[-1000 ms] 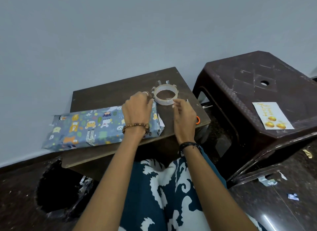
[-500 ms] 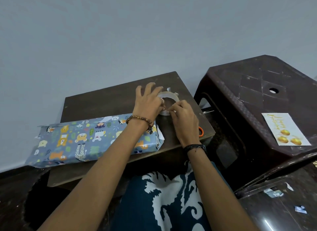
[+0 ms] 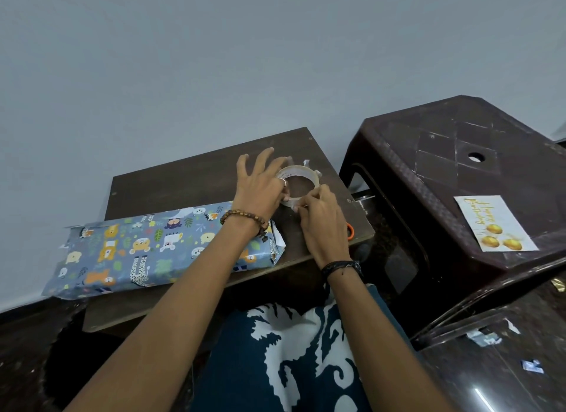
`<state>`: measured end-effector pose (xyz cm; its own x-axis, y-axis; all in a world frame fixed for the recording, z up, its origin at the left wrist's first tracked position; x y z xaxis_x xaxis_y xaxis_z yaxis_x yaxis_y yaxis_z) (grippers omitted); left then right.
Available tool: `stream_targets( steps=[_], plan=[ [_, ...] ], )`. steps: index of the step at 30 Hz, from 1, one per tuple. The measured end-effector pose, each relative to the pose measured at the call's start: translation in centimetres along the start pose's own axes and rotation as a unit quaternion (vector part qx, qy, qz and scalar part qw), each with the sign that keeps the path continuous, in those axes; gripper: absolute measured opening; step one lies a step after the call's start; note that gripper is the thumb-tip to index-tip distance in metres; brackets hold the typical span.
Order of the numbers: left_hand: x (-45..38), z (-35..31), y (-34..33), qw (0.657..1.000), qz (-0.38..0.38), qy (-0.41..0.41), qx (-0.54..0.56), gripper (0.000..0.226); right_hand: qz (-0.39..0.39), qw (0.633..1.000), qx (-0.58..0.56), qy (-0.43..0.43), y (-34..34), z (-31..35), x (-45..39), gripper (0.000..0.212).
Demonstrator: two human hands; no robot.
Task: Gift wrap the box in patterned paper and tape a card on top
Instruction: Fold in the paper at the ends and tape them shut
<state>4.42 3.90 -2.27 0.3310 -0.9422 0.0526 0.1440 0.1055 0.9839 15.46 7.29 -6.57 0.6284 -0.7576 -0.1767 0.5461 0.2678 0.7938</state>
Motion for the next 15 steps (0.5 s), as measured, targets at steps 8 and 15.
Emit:
stream_targets(
  steps=[8,15],
  plan=[
    [-0.2,-0.7,0.1,1.000,-0.011,0.001,-0.023,0.024,0.032,0.998,-0.047,-0.018,0.4,0.2,1.8,0.015],
    [-0.1,-0.2,0.0,0.999,-0.019,-0.004,0.032,0.027,0.016,0.919,-0.376,-0.120,1.3,0.8,4.1,0.006]
  ],
)
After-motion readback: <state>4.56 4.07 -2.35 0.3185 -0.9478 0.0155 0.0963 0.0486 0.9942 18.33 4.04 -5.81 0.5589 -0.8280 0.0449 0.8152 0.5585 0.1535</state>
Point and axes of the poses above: each hand's wrist, its own x-axis away from the middle knuckle, its own y-axis out of the back of the hand, z = x × y, the point moved 2 cm from there along -x, towards the middle knuckle, and after that the axes turned 10 degrees about z, right-handed, at the moved point
